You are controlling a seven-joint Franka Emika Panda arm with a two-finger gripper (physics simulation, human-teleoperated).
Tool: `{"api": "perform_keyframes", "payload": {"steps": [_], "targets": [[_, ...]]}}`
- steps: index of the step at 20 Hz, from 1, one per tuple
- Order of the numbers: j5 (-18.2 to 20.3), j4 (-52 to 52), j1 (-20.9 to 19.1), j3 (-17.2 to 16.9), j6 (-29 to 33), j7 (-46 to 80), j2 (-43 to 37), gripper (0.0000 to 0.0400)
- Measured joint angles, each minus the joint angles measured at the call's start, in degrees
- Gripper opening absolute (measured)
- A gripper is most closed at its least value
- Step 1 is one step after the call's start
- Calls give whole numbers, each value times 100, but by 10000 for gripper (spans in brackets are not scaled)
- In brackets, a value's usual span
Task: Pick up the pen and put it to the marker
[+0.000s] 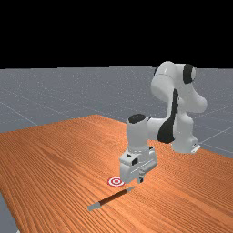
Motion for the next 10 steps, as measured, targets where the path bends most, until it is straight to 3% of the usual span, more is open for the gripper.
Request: {"api": "perform_keyframes", "payload": {"steps": [1,3,6,7,8,9,10], "targets": [[64,239,9,-19,-243,153,119,0],[227,506,-122,100,-167,-56,298,0],[562,2453,-382,396,-958,-485,1415,0],[579,3802,-362,438,-1545,-508,2147,0],[549,3529,-366,398,-1433,-488,2002,0],[110,3934,-83,-7,-1715,-81,2173,0],[326,4489,-209,194,-1897,-288,2495,0]]}}
